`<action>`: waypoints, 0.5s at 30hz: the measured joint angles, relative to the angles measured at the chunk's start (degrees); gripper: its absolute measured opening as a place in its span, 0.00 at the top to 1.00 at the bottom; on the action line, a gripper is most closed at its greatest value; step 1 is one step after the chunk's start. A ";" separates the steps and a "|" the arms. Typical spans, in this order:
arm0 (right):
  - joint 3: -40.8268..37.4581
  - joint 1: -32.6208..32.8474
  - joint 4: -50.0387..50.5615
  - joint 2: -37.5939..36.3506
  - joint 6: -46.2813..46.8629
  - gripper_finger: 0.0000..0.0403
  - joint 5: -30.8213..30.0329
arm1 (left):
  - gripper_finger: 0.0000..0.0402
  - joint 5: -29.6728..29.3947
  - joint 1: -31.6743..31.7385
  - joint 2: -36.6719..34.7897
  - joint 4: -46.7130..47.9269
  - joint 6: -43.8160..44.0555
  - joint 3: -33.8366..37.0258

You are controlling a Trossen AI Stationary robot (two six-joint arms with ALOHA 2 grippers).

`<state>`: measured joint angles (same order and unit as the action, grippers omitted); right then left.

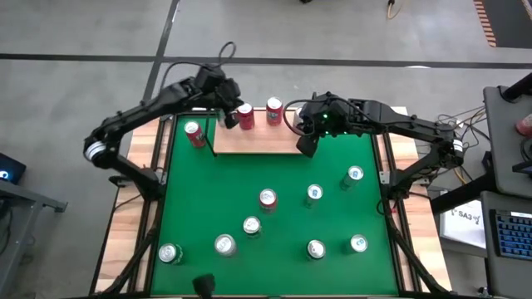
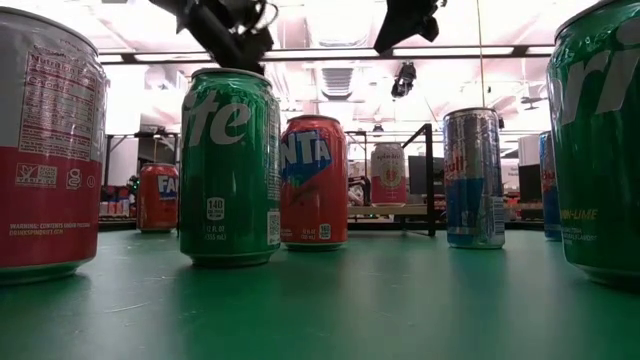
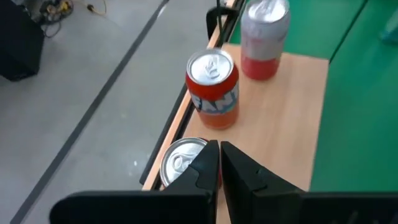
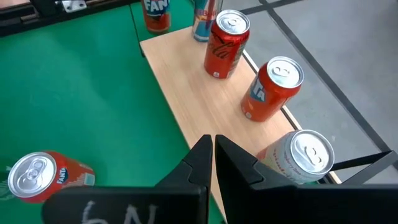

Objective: Pick and place cans onto a shelf
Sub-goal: Put the red soda can on the shelf

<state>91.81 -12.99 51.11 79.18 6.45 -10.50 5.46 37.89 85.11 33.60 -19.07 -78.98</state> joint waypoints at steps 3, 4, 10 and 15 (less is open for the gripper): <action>0.00 0.00 0.02 0.00 0.00 0.97 -0.01 | 1.00 -2.64 0.00 2.74 -0.68 -0.97 0.00; 0.00 0.00 0.02 0.01 0.00 0.97 -0.01 | 1.00 -4.12 -0.02 3.45 -0.60 -1.32 0.00; 0.00 0.00 0.00 0.04 0.22 0.97 -0.03 | 1.00 -6.45 0.00 6.43 -0.84 -1.66 0.00; 0.00 0.00 -0.48 0.04 0.31 0.97 -0.07 | 1.00 -6.43 -0.02 8.66 -0.43 -1.66 0.02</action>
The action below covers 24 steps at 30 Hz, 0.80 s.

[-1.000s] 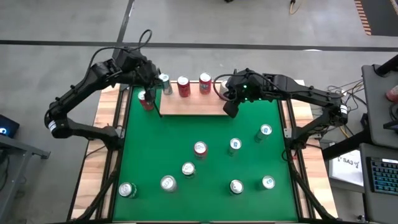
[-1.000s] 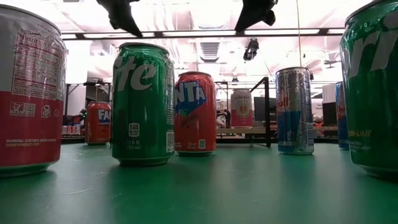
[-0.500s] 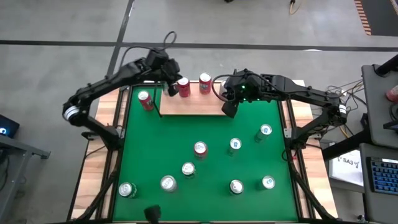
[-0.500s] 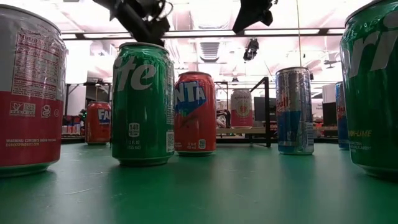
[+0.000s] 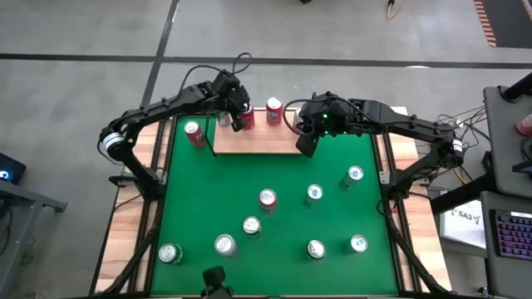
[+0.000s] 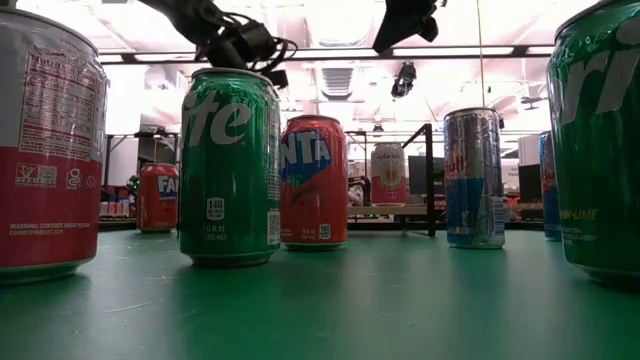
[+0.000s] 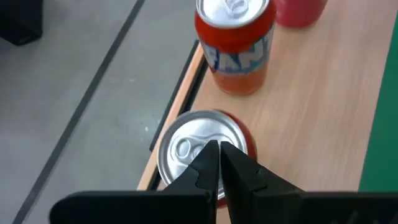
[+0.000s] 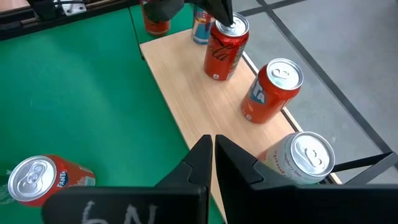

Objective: Pick and place cans onto a shelf
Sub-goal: Put the red soda can on the shelf

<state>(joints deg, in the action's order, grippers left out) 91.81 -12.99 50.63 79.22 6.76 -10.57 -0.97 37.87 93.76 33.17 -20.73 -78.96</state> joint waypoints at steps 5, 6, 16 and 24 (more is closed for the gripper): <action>0.00 0.00 0.00 0.02 0.27 0.97 -0.02 | 1.00 0.01 -0.07 0.23 0.98 0.02 0.02; 0.00 0.00 -0.02 0.02 0.25 0.97 -0.02 | 1.00 0.01 -0.07 0.23 1.01 0.03 0.02; 0.00 0.00 -0.26 0.02 0.27 0.97 -0.07 | 1.00 0.03 -1.34 -0.16 3.34 0.90 -0.05; 0.00 0.00 -0.26 0.04 0.27 0.97 -0.07 | 1.00 0.15 -1.95 -0.69 4.01 1.97 -0.03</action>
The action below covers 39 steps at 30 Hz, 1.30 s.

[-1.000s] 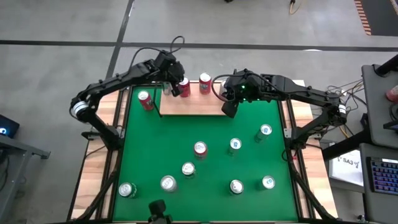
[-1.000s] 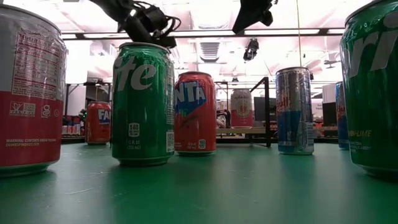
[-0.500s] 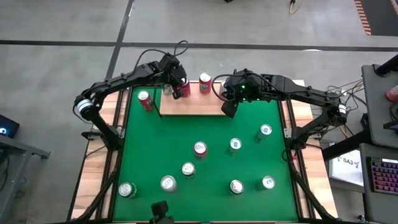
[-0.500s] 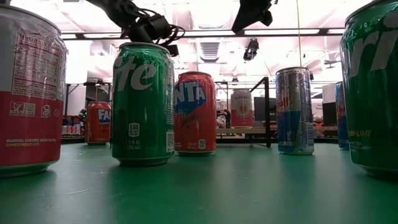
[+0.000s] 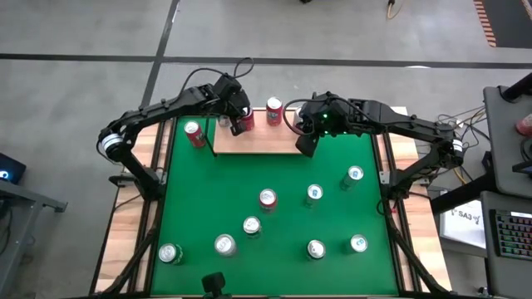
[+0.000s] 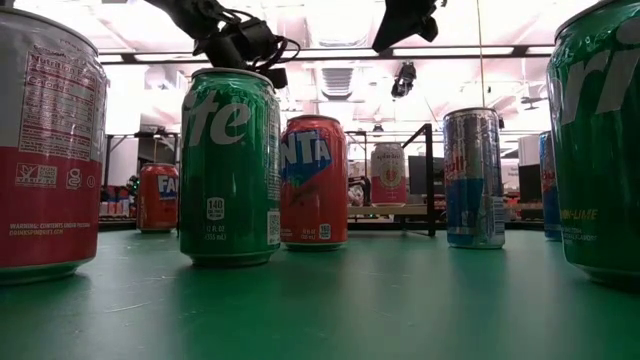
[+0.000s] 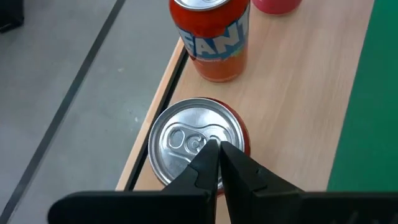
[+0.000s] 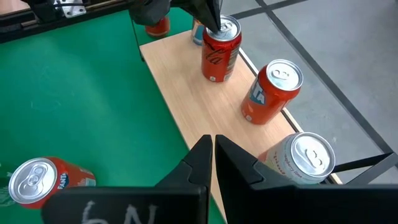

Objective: Pick and place cans onto a shelf
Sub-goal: Put the red soda can on the shelf

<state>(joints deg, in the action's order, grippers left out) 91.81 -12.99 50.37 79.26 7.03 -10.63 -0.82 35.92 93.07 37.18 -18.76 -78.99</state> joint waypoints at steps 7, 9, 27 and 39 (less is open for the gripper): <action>0.00 0.00 -0.09 0.00 -0.04 0.97 0.00 | 1.00 -0.02 0.04 -1.31 -0.16 0.02 0.07; 0.00 0.00 -0.09 0.00 -0.02 0.97 0.00 | 1.00 -0.02 0.04 -1.49 -0.13 -0.01 0.07; -0.19 0.00 -0.13 0.02 -0.59 0.97 0.00 | 1.00 -0.11 1.71 -1.11 -5.22 -7.62 -4.58; -3.97 0.00 -1.87 0.02 -1.00 0.97 0.00 | 1.00 -0.22 5.53 4.67 -5.79 -7.41 -4.58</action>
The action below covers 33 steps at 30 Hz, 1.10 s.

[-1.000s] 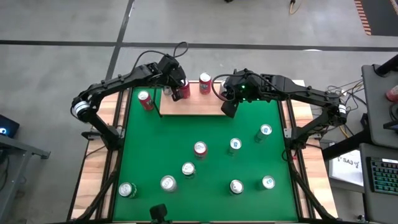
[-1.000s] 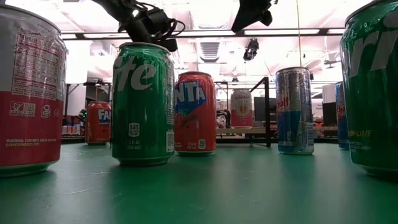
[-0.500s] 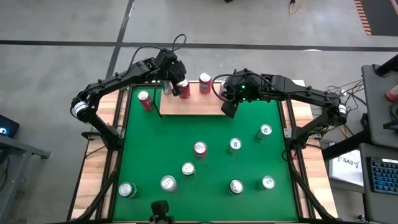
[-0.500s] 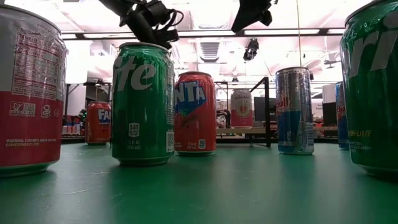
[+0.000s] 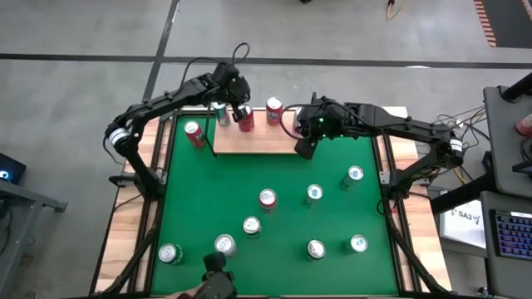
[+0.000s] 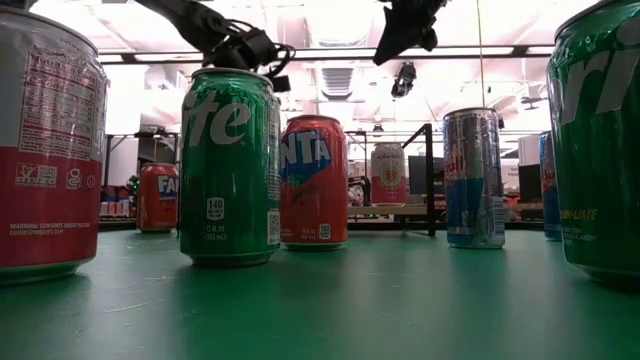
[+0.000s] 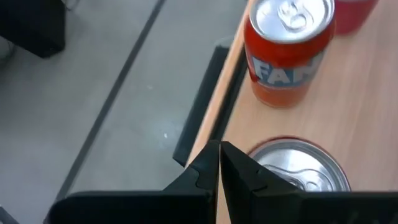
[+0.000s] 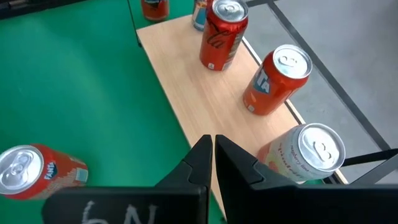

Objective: Pick and place cans onto a shelf
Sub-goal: Put the red soda can on the shelf

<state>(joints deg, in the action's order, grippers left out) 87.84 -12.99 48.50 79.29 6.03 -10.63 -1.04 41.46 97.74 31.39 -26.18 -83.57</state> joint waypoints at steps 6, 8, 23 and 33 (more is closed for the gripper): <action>-0.43 0.00 -1.06 0.00 0.22 0.97 -0.01 | 1.00 0.02 0.00 0.28 1.55 0.09 0.00; -0.43 0.00 -1.08 0.00 0.19 0.97 0.00 | 1.00 0.02 0.00 0.28 2.53 0.11 0.00; -0.45 0.00 -1.06 0.00 0.34 0.97 0.00 | 1.00 1.73 -2.45 -0.02 8.88 1.27 0.00; -0.45 0.00 -1.08 0.00 0.34 0.97 0.02 | 1.00 1.72 -2.80 -0.14 4.16 0.68 -1.07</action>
<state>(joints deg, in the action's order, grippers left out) 87.39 -12.99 47.42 79.29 6.37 -10.62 0.68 38.65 97.60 35.56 -25.49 -84.64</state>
